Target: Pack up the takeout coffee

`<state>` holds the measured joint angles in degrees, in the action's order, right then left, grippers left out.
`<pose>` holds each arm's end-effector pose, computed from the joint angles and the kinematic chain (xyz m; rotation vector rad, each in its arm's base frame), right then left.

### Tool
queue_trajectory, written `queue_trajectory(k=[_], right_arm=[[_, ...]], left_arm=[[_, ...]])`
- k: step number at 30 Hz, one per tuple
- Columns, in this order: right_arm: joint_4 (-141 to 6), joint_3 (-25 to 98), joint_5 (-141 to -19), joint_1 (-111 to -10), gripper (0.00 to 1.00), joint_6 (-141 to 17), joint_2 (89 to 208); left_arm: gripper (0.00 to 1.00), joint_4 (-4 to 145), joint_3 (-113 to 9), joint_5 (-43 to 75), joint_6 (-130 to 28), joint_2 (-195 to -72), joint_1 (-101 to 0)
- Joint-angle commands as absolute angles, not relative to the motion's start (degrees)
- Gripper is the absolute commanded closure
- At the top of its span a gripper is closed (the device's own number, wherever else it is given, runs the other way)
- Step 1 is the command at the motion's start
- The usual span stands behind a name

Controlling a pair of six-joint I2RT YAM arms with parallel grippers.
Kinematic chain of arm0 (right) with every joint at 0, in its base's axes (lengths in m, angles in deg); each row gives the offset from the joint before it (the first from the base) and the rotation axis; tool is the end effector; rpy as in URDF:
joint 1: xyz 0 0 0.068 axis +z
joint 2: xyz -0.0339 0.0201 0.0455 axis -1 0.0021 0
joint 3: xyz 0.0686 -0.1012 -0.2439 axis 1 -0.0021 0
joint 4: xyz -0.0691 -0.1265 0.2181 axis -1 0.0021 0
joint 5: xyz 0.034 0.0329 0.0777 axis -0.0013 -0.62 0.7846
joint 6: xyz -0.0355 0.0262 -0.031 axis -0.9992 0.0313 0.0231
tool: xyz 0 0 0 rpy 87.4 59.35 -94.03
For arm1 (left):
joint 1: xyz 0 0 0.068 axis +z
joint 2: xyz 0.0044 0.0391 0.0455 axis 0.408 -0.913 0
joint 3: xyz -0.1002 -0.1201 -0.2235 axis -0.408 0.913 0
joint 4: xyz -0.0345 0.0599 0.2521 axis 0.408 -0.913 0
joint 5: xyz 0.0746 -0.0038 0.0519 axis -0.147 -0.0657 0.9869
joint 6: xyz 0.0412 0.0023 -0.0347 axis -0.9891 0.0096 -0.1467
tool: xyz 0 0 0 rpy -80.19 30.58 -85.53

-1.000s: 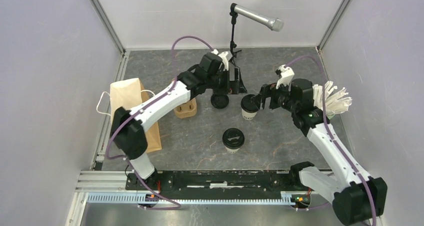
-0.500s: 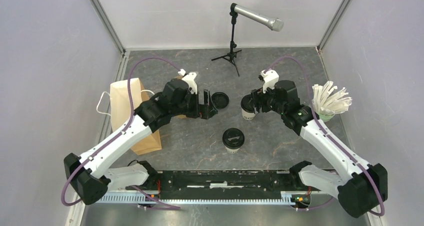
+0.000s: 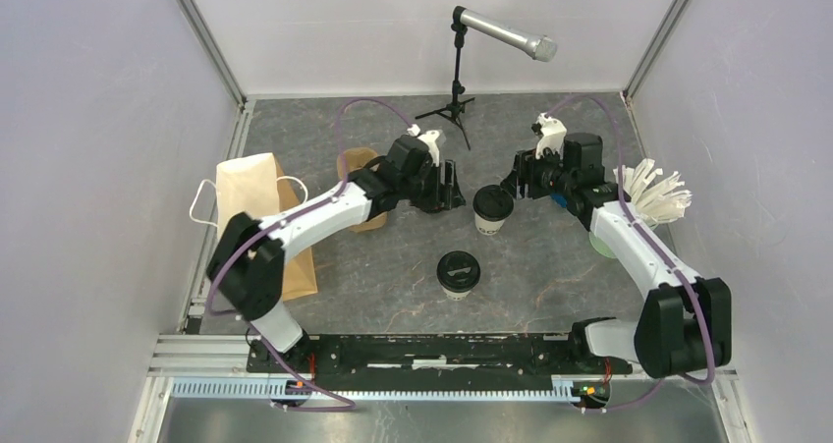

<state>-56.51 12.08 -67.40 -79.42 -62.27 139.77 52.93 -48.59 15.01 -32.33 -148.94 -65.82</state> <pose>0.2729 0.0631 0.2736 -0.2820 2.1363 0.5566 0.2649 -0.2441 0.2717 0.3243 2.3489 -0.8357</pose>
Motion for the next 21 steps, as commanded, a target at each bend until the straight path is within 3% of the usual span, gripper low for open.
queue_trajectory(k=[1, 12, 21], right_arm=[[-59.17, 12.12, -56.09, -82.28, 0.37, -61.45, 142.94], [-73.47, 1.34, -45.14, -88.16, 0.38, -50.68, 144.18], [-81.71, -4.43, -41.17, -89.33, 0.41, -45.48, 145.38]], left_arm=[[0.28, 62.36, -53.83, 11.06, -28.66, -155.65, -65.74], [0.31, 65.31, -58.85, 8.33, -27.05, -166.13, -65.74], [0.42, 65.35, -58.96, 8.67, -26.11, -169.48, -65.74]])
